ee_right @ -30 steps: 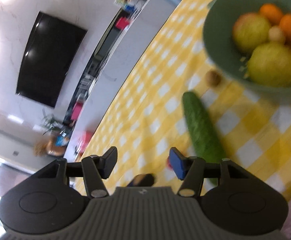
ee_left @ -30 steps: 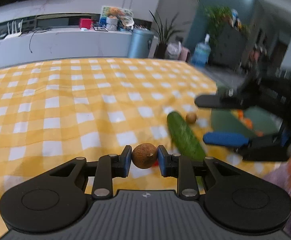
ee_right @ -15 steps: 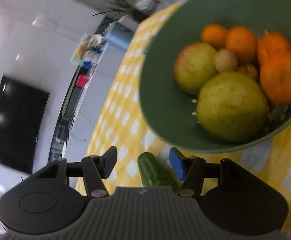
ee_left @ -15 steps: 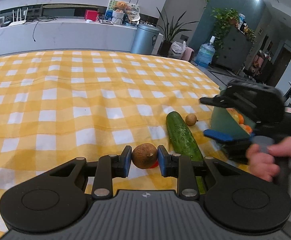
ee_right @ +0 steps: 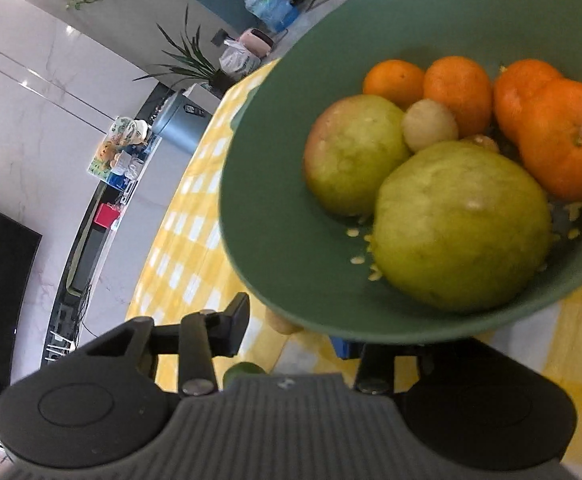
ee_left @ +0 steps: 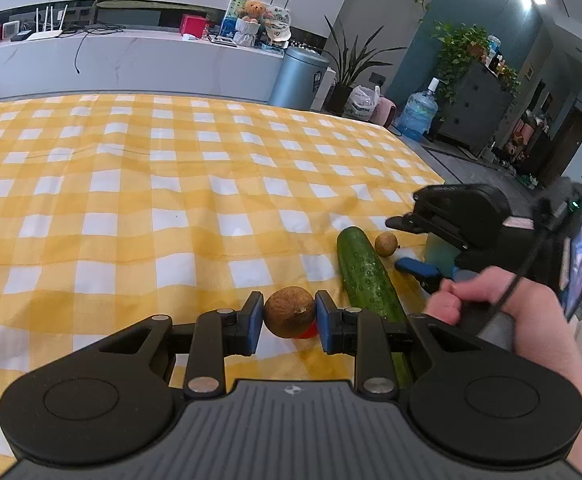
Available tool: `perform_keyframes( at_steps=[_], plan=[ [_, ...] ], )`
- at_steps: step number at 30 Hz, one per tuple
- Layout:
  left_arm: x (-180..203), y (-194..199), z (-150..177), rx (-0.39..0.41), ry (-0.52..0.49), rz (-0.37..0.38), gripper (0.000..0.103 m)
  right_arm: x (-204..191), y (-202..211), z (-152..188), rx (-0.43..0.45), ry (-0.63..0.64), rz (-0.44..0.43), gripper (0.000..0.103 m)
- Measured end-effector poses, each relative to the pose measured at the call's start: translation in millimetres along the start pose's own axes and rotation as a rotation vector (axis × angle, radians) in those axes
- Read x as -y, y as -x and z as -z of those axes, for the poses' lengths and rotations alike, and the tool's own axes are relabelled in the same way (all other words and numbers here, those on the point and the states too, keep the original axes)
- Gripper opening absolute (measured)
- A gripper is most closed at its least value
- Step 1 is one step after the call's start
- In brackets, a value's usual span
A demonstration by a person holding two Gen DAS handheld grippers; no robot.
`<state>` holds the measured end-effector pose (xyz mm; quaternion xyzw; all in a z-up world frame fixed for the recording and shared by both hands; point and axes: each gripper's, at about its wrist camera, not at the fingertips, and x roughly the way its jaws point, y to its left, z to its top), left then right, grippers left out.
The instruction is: Organize fruits
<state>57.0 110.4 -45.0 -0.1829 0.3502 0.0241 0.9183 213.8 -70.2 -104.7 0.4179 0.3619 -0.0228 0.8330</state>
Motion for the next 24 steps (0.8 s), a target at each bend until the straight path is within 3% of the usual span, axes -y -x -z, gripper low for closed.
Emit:
perform_keyframes(
  at_steps=[6,10,13,24],
  plan=[
    [4,-2,1,-0.011,-0.023,-0.013,0.031,-19,-13,12,0.049,0.106,0.036,0.034],
    [4,-3,1,-0.015,-0.025,-0.023,0.031,-22,-22,12,0.064,0.146,0.062,0.021],
    [3,-4,1,-0.019,-0.026,-0.028,0.031,-23,-26,13,0.074,0.169,0.071,0.021],
    [-6,-4,0,-0.018,-0.002,-0.056,0.031,-2,-8,9,0.003,0.088,0.002,0.02]
  ],
)
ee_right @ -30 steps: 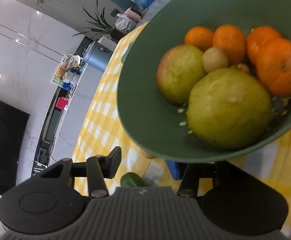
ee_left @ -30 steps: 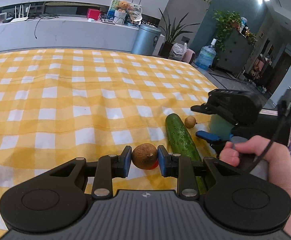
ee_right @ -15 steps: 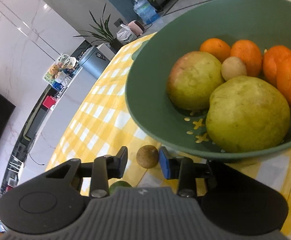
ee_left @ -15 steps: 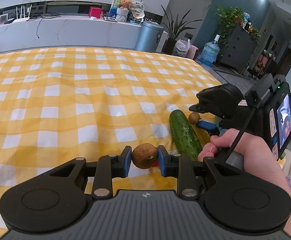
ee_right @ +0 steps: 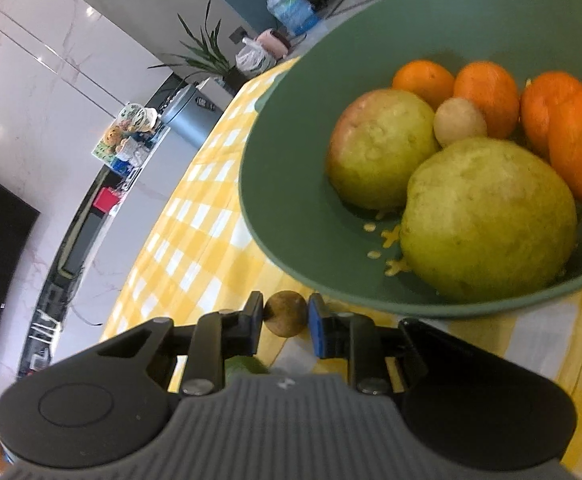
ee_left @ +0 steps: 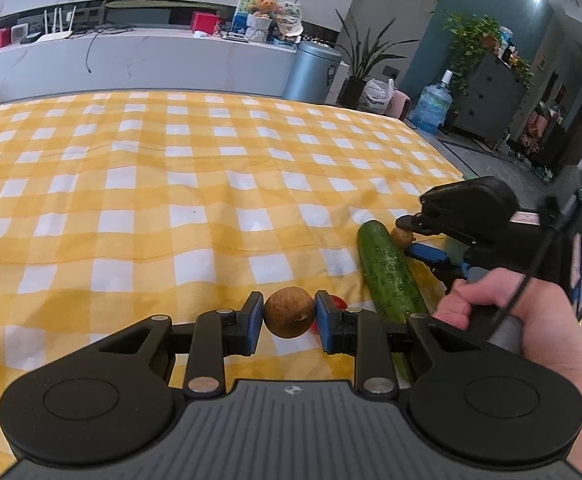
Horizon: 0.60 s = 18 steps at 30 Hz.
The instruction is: Organize fruits
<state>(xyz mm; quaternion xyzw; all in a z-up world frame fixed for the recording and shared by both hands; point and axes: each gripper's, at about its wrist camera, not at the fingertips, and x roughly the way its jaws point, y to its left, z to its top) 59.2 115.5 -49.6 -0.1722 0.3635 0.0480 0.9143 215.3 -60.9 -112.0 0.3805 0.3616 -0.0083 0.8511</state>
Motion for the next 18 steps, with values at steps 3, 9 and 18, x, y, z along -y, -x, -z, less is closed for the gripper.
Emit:
perform_keyframes(
  at_steps=[3,9,18],
  plan=[
    [-2,0,0,0.0,0.007,-0.008,0.031,-1,4,0,-0.019,-0.005,-0.06,0.02],
    [-2,1,1,0.01,0.02,-0.014,0.031,-8,20,0,-0.007,0.025,-0.195,0.02],
    [-14,10,0,0.041,0.101,0.008,0.031,-20,58,0,0.022,0.121,-0.336,0.02]
  ],
)
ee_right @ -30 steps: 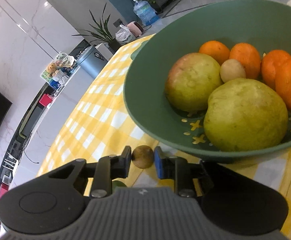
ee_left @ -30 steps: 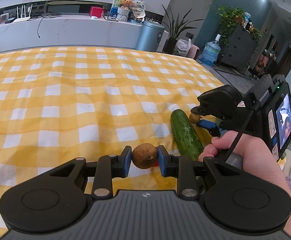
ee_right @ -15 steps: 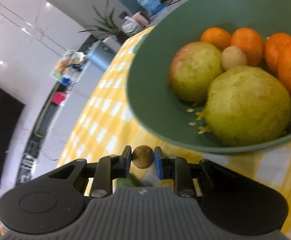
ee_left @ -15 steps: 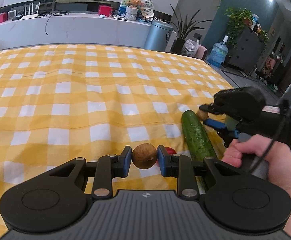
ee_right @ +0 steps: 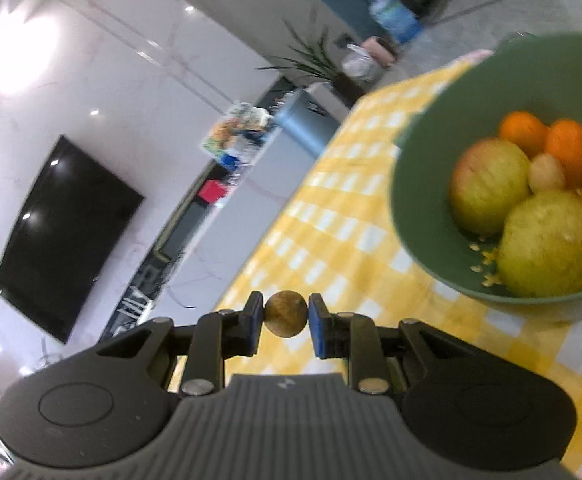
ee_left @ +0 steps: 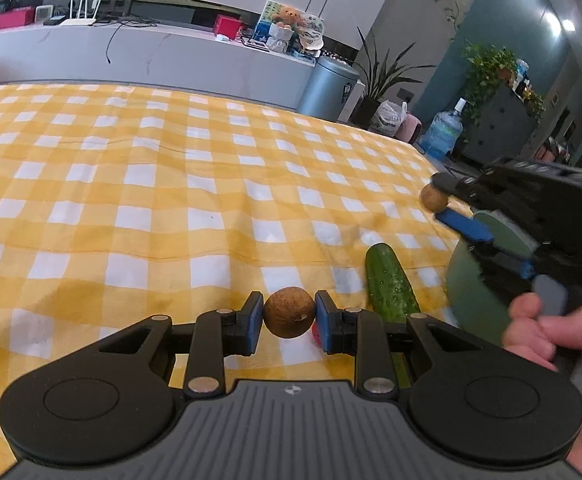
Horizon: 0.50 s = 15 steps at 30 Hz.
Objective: Organize fruits
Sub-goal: 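Carry both held kiwis up and over the green colander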
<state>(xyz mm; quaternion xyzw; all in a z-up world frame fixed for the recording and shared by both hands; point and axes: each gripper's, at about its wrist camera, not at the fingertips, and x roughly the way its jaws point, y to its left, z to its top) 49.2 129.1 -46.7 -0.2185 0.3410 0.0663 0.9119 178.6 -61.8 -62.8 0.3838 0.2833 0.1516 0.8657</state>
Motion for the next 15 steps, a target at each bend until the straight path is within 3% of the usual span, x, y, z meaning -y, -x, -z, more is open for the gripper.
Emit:
perform_keyframes(
  at_steps=[9,15],
  plan=[
    [9,10,0,0.036,-0.021,0.033,0.031,-21,55,-23,0.059,0.155,-0.126,0.02],
    [21,21,-2,0.064,-0.055,0.042,0.031,-33,98,-42,0.15,0.37,-0.157,0.021]
  ],
)
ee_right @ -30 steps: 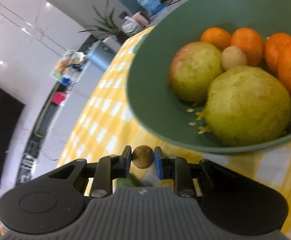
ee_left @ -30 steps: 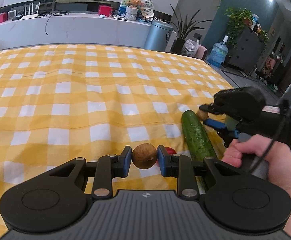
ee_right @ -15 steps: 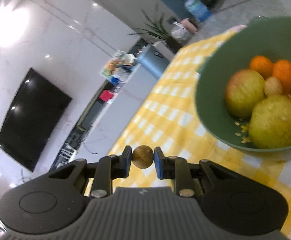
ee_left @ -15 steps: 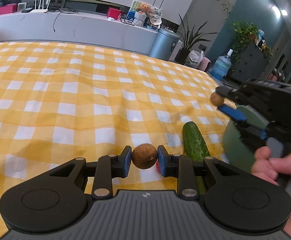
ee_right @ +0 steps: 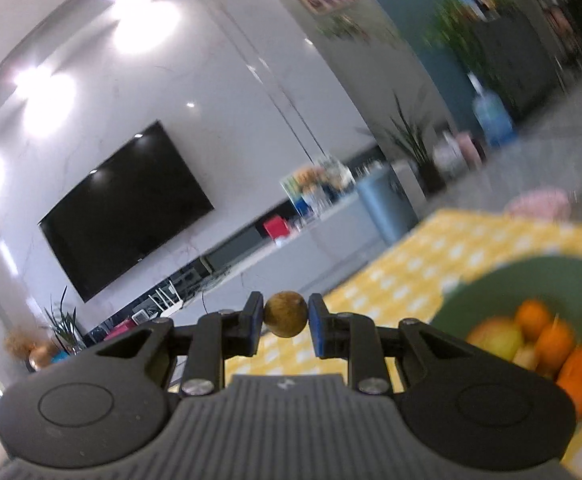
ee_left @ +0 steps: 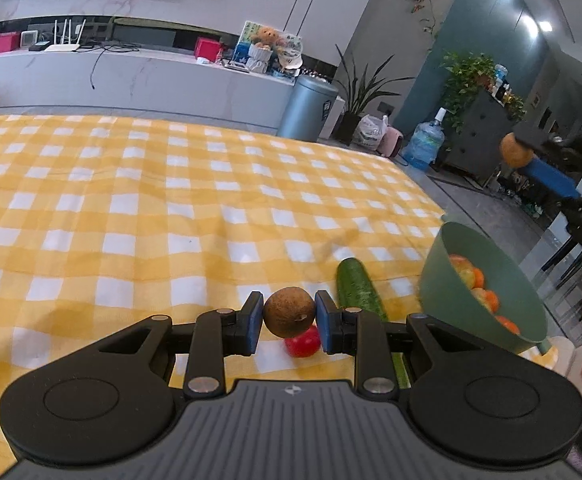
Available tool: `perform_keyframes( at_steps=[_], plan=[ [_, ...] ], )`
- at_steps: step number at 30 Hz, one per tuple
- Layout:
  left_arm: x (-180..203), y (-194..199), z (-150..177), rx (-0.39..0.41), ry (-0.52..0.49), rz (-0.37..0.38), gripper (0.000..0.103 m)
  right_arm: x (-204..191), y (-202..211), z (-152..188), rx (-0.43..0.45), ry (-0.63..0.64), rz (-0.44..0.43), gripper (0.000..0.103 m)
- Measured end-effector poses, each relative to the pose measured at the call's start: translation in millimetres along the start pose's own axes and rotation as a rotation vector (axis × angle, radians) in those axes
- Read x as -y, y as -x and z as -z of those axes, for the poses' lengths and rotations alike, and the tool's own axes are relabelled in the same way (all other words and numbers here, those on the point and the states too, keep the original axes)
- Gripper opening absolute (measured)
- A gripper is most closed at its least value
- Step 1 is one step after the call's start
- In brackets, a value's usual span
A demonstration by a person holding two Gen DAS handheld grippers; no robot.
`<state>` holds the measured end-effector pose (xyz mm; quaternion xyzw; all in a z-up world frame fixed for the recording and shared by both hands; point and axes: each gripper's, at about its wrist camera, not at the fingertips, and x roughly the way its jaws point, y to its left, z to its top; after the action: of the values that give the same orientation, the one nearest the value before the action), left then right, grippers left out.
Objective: Organize fruits
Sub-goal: 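Carry both held kiwis up and over the green colander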
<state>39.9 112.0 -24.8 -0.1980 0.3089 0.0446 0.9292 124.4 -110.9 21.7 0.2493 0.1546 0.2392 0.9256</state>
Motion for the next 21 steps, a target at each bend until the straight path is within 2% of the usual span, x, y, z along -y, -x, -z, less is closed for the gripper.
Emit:
perform_keyframes(
  at_steps=[3,7,11,14,17,21],
  plan=[
    [10,6,-3,0.016,-0.026,0.008,0.031,4,12,-16,0.008,0.029,-0.022,0.02],
    [35,13,-6,0.049,-0.106,-0.03,0.031,17,30,-35,0.017,0.051,-0.046,0.021],
    [57,15,-7,0.065,-0.144,-0.021,0.031,33,41,-53,0.017,0.119,0.021,0.021],
    [76,13,-7,0.074,-0.173,-0.003,0.031,45,48,-57,0.02,0.158,0.113,0.021],
    [92,8,-10,0.068,-0.159,0.036,0.031,56,49,-56,-0.007,0.214,0.184,0.02],
    [112,-4,-12,0.032,-0.137,0.106,0.031,77,47,-55,-0.032,0.195,0.207,0.02]
  ],
)
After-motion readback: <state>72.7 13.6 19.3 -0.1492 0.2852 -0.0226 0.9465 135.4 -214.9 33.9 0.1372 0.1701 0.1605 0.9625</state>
